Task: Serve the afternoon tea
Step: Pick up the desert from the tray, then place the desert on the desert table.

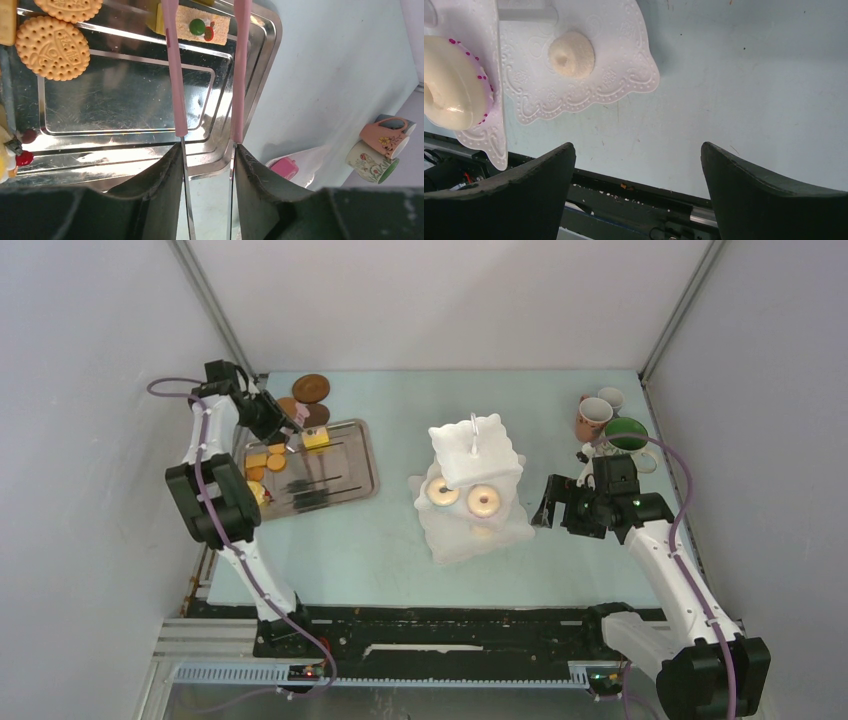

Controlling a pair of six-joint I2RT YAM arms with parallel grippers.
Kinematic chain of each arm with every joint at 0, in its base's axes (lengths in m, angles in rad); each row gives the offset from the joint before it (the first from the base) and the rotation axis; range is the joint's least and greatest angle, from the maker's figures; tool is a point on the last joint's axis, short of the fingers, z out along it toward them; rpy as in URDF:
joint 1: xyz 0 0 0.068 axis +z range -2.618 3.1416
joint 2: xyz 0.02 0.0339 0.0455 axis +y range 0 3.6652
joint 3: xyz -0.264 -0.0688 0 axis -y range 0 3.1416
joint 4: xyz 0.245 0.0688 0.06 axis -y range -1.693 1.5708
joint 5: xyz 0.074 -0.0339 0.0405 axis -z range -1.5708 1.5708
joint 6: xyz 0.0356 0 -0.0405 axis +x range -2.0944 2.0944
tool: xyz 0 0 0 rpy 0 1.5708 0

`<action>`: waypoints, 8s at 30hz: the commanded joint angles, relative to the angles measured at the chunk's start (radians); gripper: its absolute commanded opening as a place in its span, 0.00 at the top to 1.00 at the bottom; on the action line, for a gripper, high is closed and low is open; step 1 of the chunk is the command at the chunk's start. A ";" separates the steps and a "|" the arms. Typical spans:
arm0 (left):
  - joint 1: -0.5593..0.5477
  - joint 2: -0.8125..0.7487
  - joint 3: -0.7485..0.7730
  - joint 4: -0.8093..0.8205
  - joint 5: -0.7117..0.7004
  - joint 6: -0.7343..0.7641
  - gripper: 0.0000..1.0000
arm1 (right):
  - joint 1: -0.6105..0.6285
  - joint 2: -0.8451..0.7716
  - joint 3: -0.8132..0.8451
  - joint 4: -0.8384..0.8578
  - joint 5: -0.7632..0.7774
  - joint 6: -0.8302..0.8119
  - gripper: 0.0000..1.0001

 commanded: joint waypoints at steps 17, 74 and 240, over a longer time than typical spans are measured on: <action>-0.002 0.011 -0.069 0.038 0.060 0.024 0.59 | -0.004 0.004 0.016 0.021 -0.025 -0.006 0.03; -0.140 -0.235 -0.201 -0.022 -0.354 0.575 0.58 | 0.099 0.093 0.056 -0.038 0.006 -0.007 0.04; -1.315 -0.647 -0.841 0.236 -0.517 -0.080 0.59 | 0.032 -0.074 0.049 -0.041 0.028 -0.013 0.03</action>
